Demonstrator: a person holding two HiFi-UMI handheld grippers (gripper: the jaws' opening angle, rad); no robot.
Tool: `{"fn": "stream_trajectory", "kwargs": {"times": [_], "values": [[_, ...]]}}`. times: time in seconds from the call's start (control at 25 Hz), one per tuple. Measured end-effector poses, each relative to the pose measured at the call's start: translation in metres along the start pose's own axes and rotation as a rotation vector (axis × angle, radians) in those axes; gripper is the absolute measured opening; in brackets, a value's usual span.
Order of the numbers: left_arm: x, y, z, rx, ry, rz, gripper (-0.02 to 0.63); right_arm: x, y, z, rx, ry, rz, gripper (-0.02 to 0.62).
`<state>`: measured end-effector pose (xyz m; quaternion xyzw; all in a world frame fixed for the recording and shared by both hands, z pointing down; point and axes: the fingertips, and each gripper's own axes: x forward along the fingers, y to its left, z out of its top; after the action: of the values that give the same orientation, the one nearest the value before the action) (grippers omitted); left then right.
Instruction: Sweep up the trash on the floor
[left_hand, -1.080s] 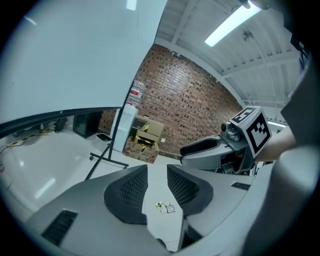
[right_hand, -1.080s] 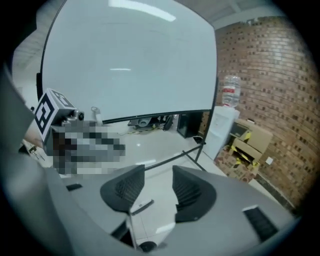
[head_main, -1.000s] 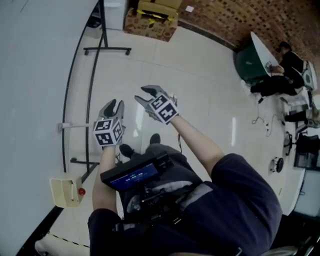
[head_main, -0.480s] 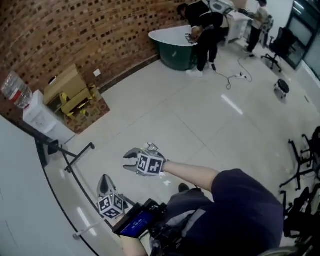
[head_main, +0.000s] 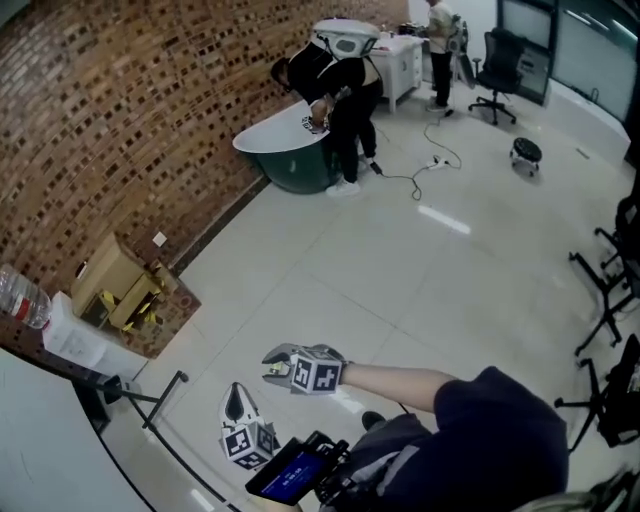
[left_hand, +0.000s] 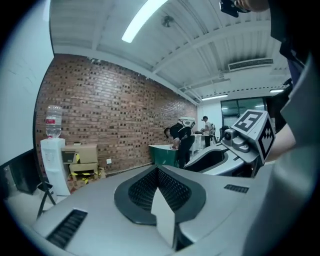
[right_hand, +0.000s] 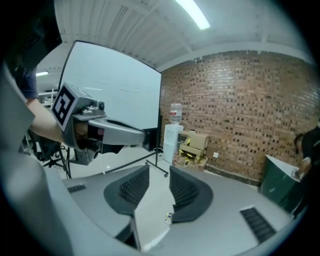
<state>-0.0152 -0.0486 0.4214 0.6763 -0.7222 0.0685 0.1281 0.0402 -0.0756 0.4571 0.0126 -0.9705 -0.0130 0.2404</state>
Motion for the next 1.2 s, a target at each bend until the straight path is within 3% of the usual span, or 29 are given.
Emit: {"fn": "stream_trajectory", "kwargs": {"times": [0.04,0.2,0.28,0.52,0.68,0.84,0.96,1.2], "values": [[0.0,-0.011,0.008,0.022,-0.008,-0.02,0.003,-0.006,-0.003,-0.002,0.029,-0.011,-0.015,0.142],[-0.014,-0.042,0.027,0.191,-0.01,-0.076,0.003,-0.027,-0.006,-0.007,0.078,-0.038,-0.044,0.008],[-0.024,-0.047,0.031,0.263,0.0,-0.095,0.003,-0.033,-0.002,-0.003,0.078,-0.059,-0.046,0.008],[-0.055,-0.055,0.028,0.207,-0.014,-0.109,0.003,-0.072,0.03,0.007,0.106,-0.11,-0.073,0.008],[-0.063,-0.07,0.032,0.189,-0.047,-0.172,0.003,-0.106,0.048,0.019,0.093,-0.127,-0.139,0.009],[-0.065,-0.104,0.03,0.149,-0.077,-0.232,0.003,-0.156,0.062,0.015,0.17,-0.163,-0.178,0.009],[-0.07,-0.145,0.033,0.179,-0.095,-0.299,0.003,-0.197,0.058,0.007,0.198,-0.181,-0.231,0.009],[-0.064,-0.172,0.063,0.238,-0.064,-0.36,0.003,-0.225,0.042,0.019,0.258,-0.234,-0.252,0.009]]}}
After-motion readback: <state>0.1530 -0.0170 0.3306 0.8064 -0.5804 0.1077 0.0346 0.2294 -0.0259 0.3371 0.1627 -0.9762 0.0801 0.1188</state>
